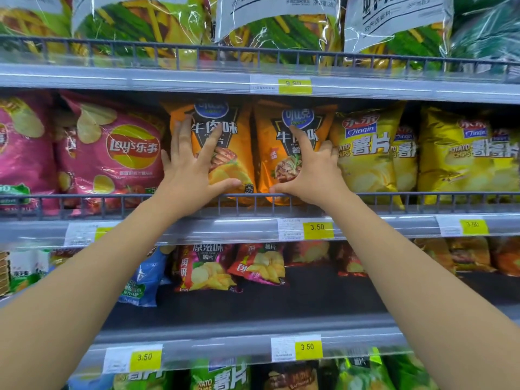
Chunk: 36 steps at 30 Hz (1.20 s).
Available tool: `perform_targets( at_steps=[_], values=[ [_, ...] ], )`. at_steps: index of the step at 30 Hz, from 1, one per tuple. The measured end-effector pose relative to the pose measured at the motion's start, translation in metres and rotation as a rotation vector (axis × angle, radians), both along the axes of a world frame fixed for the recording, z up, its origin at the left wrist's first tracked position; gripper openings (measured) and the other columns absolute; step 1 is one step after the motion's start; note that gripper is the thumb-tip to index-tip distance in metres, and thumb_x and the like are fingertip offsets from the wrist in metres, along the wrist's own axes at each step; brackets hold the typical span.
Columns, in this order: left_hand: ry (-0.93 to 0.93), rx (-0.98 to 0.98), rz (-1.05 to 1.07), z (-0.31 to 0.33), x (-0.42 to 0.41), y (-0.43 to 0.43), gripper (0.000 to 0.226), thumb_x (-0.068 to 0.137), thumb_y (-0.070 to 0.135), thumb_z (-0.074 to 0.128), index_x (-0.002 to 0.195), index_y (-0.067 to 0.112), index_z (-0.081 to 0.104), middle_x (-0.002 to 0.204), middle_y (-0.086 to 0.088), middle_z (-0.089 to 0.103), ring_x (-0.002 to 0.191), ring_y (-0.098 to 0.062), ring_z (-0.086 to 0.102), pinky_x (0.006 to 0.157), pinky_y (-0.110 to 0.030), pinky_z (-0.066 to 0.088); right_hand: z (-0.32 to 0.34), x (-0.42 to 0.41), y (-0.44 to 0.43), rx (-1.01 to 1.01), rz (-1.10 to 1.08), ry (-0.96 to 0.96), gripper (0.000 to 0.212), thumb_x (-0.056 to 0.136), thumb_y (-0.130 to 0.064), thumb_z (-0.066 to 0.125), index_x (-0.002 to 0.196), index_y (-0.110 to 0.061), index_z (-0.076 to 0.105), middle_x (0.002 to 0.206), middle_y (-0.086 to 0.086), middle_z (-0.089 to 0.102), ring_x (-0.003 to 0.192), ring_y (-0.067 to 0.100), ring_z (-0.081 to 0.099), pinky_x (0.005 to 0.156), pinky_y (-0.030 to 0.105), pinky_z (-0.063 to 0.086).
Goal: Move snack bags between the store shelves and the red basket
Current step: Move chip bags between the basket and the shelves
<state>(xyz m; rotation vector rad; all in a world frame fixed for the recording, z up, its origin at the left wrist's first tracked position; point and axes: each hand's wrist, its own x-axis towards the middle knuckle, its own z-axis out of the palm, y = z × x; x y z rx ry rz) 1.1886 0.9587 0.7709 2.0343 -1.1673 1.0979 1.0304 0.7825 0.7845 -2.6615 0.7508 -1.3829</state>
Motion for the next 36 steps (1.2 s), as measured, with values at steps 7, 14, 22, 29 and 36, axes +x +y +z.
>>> perform_targets(
  at_steps=[7, 14, 22, 29, 36],
  values=[
    [0.079, 0.03, -0.126, 0.006, -0.003, 0.015, 0.093, 0.072, 0.086, 0.041, 0.148, 0.049, 0.003, 0.158, -0.005, -0.023, 0.145, -0.031, -0.02, 0.115, -0.061, -0.002, -0.002, -0.014, 0.001, 0.159, 0.176, -0.008, 0.09, 0.073, -0.078, 0.053, 0.144, -0.057, 0.0, 0.152, 0.022, 0.012, 0.141, 0.044, 0.01, 0.109, 0.056, 0.024],
    [-0.047, -0.118, -0.009, 0.018, -0.018, 0.0, 0.073, 0.087, 0.065, 0.046, 0.15, 0.041, 0.017, 0.161, -0.009, -0.009, 0.146, -0.036, -0.01, 0.116, -0.058, 0.005, 0.004, -0.005, 0.002, 0.258, 0.193, -0.208, 0.09, 0.075, -0.076, 0.055, 0.145, -0.054, 0.004, 0.141, 0.023, 0.029, 0.131, 0.041, 0.03, 0.104, 0.05, 0.032],
    [0.113, -0.223, -0.08, -0.004, -0.01, -0.021, 0.077, 0.086, 0.063, 0.051, 0.148, 0.05, 0.009, 0.16, 0.001, -0.011, 0.146, -0.028, -0.019, 0.112, -0.065, 0.014, 0.002, 0.006, -0.016, 0.23, 0.153, -0.13, 0.1, 0.07, -0.074, 0.06, 0.147, -0.05, 0.002, 0.138, 0.025, 0.034, 0.122, 0.044, 0.042, 0.101, 0.046, 0.04],
    [0.152, -0.167, -0.055, -0.009, -0.016, -0.015, 0.078, 0.086, 0.065, 0.049, 0.149, 0.046, 0.007, 0.161, -0.002, -0.009, 0.146, -0.033, -0.014, 0.111, -0.063, 0.02, -0.002, 0.002, -0.015, 0.189, 0.117, -0.076, 0.101, 0.069, -0.072, 0.063, 0.147, -0.051, 0.001, 0.138, 0.024, 0.034, 0.125, 0.044, 0.038, 0.102, 0.047, 0.039],
    [0.073, -0.08, 0.145, 0.0, -0.029, -0.005, 0.08, 0.083, 0.073, 0.043, 0.15, 0.044, 0.01, 0.161, -0.007, -0.008, 0.145, -0.04, -0.008, 0.111, -0.067, 0.007, -0.007, -0.01, -0.005, 0.134, 0.075, -0.068, 0.104, 0.07, -0.078, 0.056, 0.147, -0.05, -0.007, 0.133, 0.027, 0.035, 0.12, 0.042, 0.04, 0.099, 0.045, 0.04]
  ],
)
